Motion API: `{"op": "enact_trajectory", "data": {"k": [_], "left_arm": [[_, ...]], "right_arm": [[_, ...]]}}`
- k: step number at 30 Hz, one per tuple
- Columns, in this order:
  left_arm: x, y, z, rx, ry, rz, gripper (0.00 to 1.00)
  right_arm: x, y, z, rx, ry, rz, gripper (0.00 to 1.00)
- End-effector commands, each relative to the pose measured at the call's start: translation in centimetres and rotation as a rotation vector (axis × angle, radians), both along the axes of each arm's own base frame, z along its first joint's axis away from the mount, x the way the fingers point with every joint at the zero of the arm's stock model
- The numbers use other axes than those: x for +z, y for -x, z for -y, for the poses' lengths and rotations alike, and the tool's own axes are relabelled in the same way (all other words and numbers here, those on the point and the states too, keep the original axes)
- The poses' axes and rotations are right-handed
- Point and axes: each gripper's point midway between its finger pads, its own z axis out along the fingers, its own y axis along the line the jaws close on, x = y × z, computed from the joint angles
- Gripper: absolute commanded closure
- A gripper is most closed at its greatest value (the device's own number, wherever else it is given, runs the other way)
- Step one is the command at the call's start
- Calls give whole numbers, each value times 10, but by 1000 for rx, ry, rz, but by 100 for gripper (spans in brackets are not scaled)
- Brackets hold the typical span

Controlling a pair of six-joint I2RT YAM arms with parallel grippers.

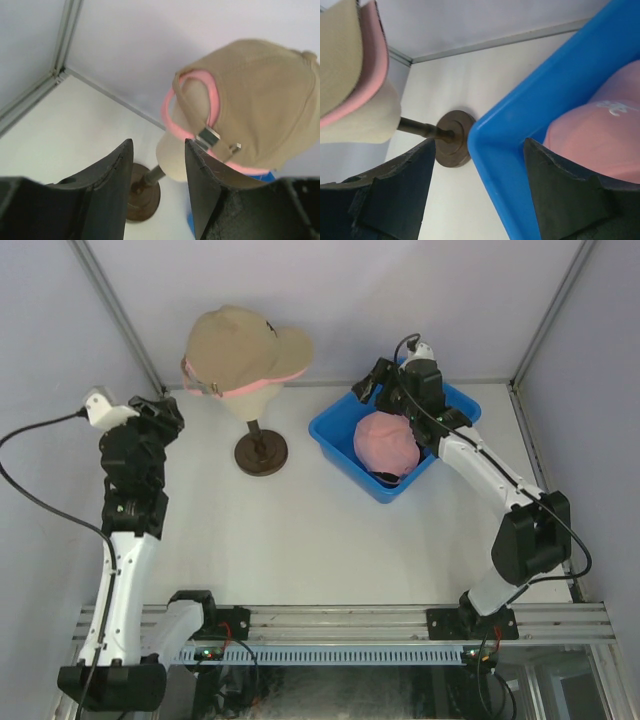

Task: Stack the hats
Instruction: Adjust the hat stand at the center of the board.

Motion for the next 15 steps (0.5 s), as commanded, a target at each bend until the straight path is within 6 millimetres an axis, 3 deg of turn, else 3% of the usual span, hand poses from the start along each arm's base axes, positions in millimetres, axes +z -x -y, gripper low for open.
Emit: {"op": "enact_trajectory", "data": {"k": [1,13,15], "left_arm": [[-22,6,23,-66,53,38,52],[-84,-2,144,-320,-52,-43,55],[-90,-1,174,-389,-67,-61,55]], "right_arm": [[2,9,24,-82,92,43,30],[-35,28,86,-209,140,-25,31],[-40,30,94,-232,140,-37,31]]}}
